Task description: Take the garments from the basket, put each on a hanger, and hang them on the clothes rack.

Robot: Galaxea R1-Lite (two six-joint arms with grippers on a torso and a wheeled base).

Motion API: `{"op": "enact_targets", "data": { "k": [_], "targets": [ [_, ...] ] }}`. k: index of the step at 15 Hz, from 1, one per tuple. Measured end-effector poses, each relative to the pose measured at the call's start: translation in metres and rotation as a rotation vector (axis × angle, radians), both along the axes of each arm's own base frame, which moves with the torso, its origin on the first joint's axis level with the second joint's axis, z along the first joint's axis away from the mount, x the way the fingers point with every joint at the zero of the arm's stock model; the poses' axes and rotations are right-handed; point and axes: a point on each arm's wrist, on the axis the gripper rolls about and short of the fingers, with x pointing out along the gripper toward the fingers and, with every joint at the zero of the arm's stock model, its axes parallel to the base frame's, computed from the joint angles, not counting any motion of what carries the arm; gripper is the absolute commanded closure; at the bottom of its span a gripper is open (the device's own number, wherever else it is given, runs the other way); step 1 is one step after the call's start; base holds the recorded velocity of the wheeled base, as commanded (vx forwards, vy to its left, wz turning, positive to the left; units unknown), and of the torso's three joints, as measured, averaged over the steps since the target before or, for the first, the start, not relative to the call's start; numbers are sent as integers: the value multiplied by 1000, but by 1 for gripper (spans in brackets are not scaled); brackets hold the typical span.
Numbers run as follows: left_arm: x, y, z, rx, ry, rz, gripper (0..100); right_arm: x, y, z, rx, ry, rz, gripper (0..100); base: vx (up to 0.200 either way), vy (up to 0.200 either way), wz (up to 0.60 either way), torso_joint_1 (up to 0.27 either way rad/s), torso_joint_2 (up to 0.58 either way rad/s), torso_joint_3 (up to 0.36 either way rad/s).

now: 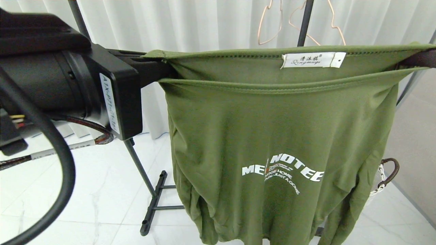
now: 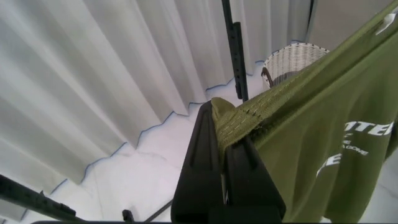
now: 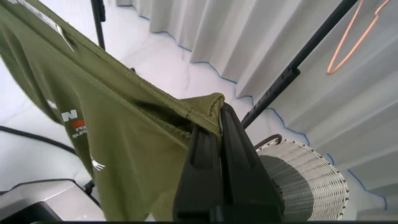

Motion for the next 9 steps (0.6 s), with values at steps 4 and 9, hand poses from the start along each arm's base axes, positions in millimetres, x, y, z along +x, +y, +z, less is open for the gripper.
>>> {"op": "enact_targets", "data": {
  "k": [4, 9],
  "targets": [
    [0, 0, 0, -1, 0, 0, 100, 0, 0, -1, -5, 4, -1, 0, 0, 0, 0, 0, 0, 0],
    [11, 8, -4, 14, 8, 83, 100, -6, -6, -5, 4, 12, 11, 0, 0, 0, 0, 0, 0, 0]
  ]
}}
